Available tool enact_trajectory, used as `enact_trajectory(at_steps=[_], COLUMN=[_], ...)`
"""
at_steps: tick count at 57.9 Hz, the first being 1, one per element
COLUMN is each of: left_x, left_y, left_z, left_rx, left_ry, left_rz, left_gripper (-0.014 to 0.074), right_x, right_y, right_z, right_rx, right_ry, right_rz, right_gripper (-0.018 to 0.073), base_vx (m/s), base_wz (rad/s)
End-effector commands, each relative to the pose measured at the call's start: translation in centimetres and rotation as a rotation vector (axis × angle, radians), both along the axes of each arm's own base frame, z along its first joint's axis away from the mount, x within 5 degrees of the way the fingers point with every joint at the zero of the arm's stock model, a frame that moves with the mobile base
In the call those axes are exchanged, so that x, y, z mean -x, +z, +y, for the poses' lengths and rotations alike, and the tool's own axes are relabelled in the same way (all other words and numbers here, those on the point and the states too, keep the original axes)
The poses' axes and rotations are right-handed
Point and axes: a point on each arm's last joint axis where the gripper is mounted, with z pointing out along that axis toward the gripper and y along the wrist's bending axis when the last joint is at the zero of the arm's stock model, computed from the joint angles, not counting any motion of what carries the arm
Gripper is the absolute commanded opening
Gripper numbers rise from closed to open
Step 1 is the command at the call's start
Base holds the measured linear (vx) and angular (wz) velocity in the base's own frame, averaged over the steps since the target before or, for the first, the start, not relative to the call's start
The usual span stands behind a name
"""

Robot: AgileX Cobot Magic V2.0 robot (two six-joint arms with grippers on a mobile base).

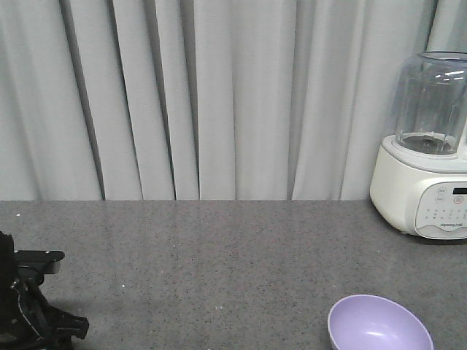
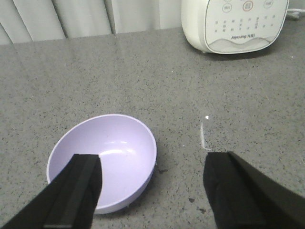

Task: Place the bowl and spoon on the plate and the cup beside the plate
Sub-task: 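Grasp the white spoon handle with the left gripper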

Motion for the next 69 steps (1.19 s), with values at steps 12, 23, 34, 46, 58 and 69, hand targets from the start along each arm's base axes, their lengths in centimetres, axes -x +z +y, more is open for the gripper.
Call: enact_trajectory(at_steps=[12,23,34,46,58,69], left_x=[0.1,0.1,0.3,1.1,2.8,4.5], left_y=[1.0,1.0,1.2,2.9,6.8,9.9], left_z=[-0.4,-0.4,-0.3,0.4,0.8,1.1], left_rx=[0.021,0.018,0.008,-0.056,-0.062,-0.048], left_ry=[0.002,0.001,-0.002,-0.025,-0.023,-0.019], left_rz=[-0.013,-0.005,0.007,-0.033,-0.163,-0.270], left_gripper=[0.0225,0.0043,-0.0007,-0.0003,-0.0003,-0.0003], right_x=[-0.4,-0.3,-2.4,-7.3,-13.0,-17.9], right_y=[2.0,1.1,1.9,3.6,4.1,3.3], right_z=[-0.1,0.1,0.1,-0.2,-0.4,-0.3], right_rx=[0.010,-0.051,-0.040,0.045,0.088,0.101], right_ry=[-0.008,-0.007,0.001,0.038,0.080,0.129], right_rz=[-0.132,0.044,0.247,0.379,0.467,0.540], right_gripper=[0.0522,0.0522,0.0522,0.0522,0.0522,0.0522], base_vx=[0.00,0.00,0.00,0.00,0.00,0.00], base_wz=[0.00,0.00,0.00,0.00,0.00,0.00])
